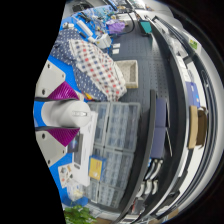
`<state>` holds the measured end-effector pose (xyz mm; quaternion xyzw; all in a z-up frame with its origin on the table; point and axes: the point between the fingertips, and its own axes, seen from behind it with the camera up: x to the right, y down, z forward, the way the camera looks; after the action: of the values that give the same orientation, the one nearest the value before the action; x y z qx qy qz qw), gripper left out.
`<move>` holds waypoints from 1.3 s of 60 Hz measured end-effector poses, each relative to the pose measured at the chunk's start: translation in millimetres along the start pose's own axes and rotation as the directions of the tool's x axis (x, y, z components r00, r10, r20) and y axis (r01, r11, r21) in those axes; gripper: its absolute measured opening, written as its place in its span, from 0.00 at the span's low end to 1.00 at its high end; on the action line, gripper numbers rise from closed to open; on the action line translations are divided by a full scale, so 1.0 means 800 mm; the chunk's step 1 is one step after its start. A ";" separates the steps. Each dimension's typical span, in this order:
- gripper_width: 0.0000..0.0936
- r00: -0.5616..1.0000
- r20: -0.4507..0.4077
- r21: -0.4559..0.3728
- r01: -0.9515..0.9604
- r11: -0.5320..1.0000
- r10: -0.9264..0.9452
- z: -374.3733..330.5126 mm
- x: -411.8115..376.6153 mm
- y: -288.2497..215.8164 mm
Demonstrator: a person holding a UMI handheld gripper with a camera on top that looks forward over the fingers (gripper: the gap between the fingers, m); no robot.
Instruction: Arrange mouse
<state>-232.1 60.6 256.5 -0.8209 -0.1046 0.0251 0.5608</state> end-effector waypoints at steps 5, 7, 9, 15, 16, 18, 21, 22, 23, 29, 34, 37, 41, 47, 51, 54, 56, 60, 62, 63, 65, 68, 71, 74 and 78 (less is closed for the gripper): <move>0.37 0.999 -0.031 -0.025 -0.028 0.999 0.027 -0.010 0.054 0.027; 0.37 0.998 -0.043 -0.043 -0.046 0.998 0.044 -0.011 0.069 0.051; 0.37 0.997 -0.051 -0.079 -0.057 0.995 0.053 -0.010 0.088 0.074; 0.37 0.993 -0.094 -0.171 -0.091 0.981 0.076 -0.006 0.128 0.150; 0.37 0.992 -0.099 -0.187 -0.101 0.977 0.083 -0.004 0.129 0.164; 0.37 0.990 -0.099 -0.215 -0.123 0.969 0.103 -0.001 0.132 0.192; 0.37 0.987 -0.095 -0.259 -0.150 0.954 0.129 0.005 0.133 0.231; 0.36 0.986 -0.095 -0.273 -0.156 0.949 0.135 0.006 0.133 0.243; 0.36 0.985 -0.097 -0.287 -0.163 0.944 0.141 0.007 0.133 0.256; 0.37 0.983 -0.104 -0.373 -0.182 0.910 0.153 0.011 0.125 0.321; 0.39 0.982 -0.108 -0.429 -0.184 0.884 0.152 0.009 0.118 0.364; 0.39 0.981 -0.117 -0.397 -0.191 0.898 0.157 0.010 0.120 0.362; 0.41 0.981 -0.126 -0.383 -0.187 0.905 0.149 0.011 0.119 0.364; 0.46 0.982 -0.134 -0.384 -0.176 0.906 0.134 0.011 0.120 0.364; 0.49 0.980 -0.138 -0.379 -0.187 0.906 0.145 0.012 0.119 0.363; 0.52 0.982 -0.132 -0.381 -0.179 0.907 0.138 0.012 0.120 0.364; 0.54 0.982 -0.131 -0.391 -0.177 0.903 0.136 0.012 0.119 0.365; 0.68 0.982 -0.145 -0.415 -0.173 0.893 0.123 0.010 0.124 0.367; 0.77 0.981 -0.162 -0.428 -0.170 0.888 0.110 0.007 0.131 0.367; 0.83 0.981 -0.165 -0.437 -0.164 0.884 0.101 0.005 0.132 0.366; 0.93 0.983 -0.161 -0.448 -0.151 0.881 0.087 0.000 0.131 0.363; 0.93 0.985 -0.152 -0.437 -0.136 0.889 0.077 -0.006 0.128 0.349; 0.93 0.986 -0.146 -0.418 -0.132 0.899 0.077 -0.015 0.123 0.330; 0.93 0.988 -0.137 -0.393 -0.122 0.911 0.074 -0.025 0.116 0.307; 0.93 0.989 -0.130 -0.371 -0.113 0.922 0.069 -0.042 0.106 0.276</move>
<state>-112.4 -29.9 70.7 -0.9175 -0.0370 -0.0164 0.3956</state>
